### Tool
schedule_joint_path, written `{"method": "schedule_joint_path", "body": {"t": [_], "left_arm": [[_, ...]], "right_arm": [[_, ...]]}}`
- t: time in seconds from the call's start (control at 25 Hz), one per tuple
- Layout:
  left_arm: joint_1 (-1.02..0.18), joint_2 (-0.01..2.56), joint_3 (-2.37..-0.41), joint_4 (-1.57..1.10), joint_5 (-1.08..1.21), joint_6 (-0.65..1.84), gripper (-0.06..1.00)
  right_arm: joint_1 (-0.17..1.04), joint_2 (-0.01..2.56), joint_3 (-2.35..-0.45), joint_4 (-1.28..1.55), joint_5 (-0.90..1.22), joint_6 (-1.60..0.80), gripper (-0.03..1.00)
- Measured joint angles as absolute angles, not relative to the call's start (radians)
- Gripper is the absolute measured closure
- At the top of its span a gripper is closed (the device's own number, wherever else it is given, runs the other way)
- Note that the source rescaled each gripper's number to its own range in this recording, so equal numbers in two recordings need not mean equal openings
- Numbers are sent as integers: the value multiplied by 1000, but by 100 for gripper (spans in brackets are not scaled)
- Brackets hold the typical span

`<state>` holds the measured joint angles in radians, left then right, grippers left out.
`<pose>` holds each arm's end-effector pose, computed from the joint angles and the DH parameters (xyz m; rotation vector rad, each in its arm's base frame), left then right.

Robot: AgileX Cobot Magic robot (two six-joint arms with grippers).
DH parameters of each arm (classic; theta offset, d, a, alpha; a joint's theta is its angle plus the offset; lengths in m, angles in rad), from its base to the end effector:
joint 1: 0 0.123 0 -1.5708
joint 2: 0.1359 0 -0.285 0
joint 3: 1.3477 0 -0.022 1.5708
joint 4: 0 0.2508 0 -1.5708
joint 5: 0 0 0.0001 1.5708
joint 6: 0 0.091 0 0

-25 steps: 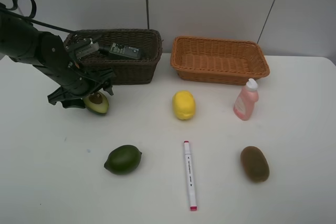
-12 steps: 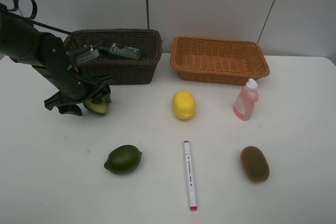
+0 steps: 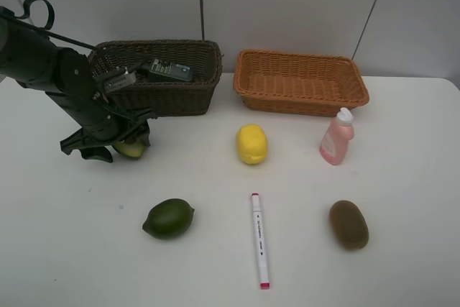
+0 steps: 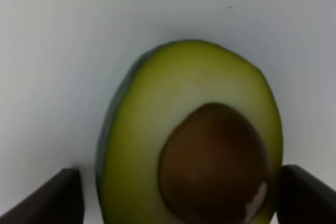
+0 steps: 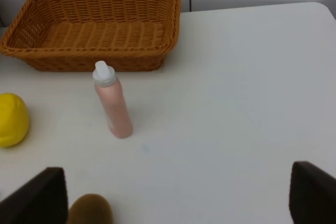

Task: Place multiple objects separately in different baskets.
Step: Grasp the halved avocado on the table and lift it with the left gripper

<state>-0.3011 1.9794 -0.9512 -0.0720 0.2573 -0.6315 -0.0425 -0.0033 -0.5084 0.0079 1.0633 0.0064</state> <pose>0.3301 -0.1043 0.0923 -0.5535 2.7548 -0.2774 -0.0064 0.0009 0.2794 0.0493 2.0346 -0.0133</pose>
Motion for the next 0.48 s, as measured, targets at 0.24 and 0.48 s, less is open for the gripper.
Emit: {"method": "schedule_joint_path", "body": {"t": [0.24, 0.48], "left_arm": [[-301, 1974, -951, -75, 297, -635, 61], [-301, 1840, -949, -75, 356, -578, 61]], "right_arm": [[-43, -3, -508, 8, 1063, 6, -3], [-43, -3, -508, 8, 1063, 6, -3]]}}
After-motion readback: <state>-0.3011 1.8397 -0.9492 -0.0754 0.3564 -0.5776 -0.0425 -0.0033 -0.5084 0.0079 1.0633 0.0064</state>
